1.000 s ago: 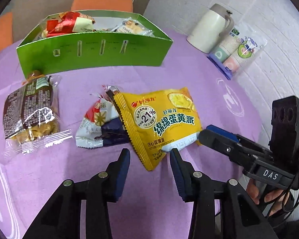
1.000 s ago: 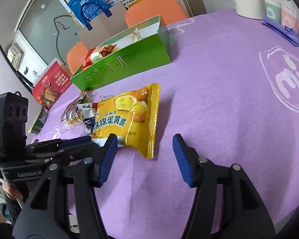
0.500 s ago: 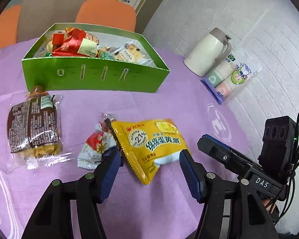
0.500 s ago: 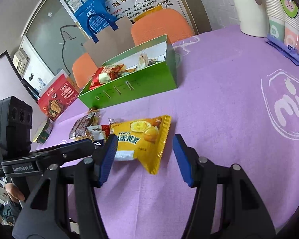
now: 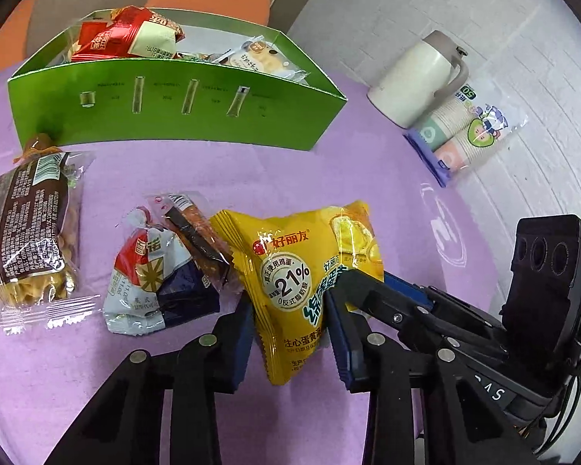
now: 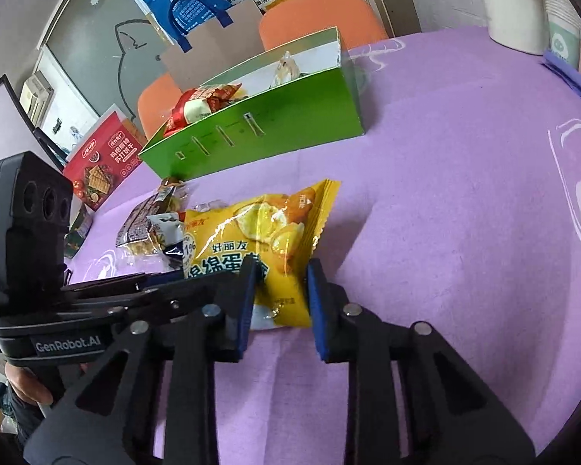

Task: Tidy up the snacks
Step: 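Grasp the yellow bag with the left gripper while the right grips its other end, then carry the yellow bag into the green box and open both grippers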

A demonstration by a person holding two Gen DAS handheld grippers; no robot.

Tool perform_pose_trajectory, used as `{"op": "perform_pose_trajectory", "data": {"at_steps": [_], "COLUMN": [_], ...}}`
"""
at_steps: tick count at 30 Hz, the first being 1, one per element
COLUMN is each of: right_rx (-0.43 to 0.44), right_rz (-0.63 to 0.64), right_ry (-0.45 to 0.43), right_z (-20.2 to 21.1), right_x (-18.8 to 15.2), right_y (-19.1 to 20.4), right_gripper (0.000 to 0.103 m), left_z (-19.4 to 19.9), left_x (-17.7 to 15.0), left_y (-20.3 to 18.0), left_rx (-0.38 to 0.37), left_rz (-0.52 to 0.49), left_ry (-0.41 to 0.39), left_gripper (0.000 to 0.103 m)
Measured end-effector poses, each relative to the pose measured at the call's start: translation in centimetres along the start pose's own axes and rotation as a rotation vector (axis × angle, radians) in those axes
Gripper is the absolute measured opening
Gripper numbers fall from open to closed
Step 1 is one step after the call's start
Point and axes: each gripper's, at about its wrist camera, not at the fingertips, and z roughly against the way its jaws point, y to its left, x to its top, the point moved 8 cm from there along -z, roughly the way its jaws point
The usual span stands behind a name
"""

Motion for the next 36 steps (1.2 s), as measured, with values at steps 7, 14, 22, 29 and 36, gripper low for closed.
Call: {"op": "perform_pose_trajectory", "data": {"at_steps": [7, 14, 22, 29, 36], "right_rx": [0.027, 0.048, 0.063, 0.075, 0.072], "right_rz": [0.053, 0.118, 0.107, 0.058, 0.027], "right_ry": [-0.096, -0.237, -0.24, -0.201, -0.175], "right_z": [3.6, 5.7, 1.8, -1.9, -4.9], "right_x": [2.4, 8.8, 13.3, 14.8, 15.9], "right_y": [2.7, 5.9, 6.2, 4.4, 2.7], "right_gripper": [0.023, 0.024, 0.024, 0.024, 0.024], "left_z": [4.1, 8.7, 8.2, 5.6, 2.9], "left_x": [2.0, 8.5, 14.0, 16.1, 18.0], "left_y": [-2.0, -3.8, -0.8, 2.3, 4.4], "left_rx": [0.002, 0.029, 0.058, 0.064, 0.08], "left_rz": [-0.061, -0.134, -0.113, -0.091, -0.09], "left_ry": [-0.103, -0.25, -0.257, -0.21, -0.176], "left_gripper": [0.034, 0.034, 0.034, 0.034, 0.036]}}
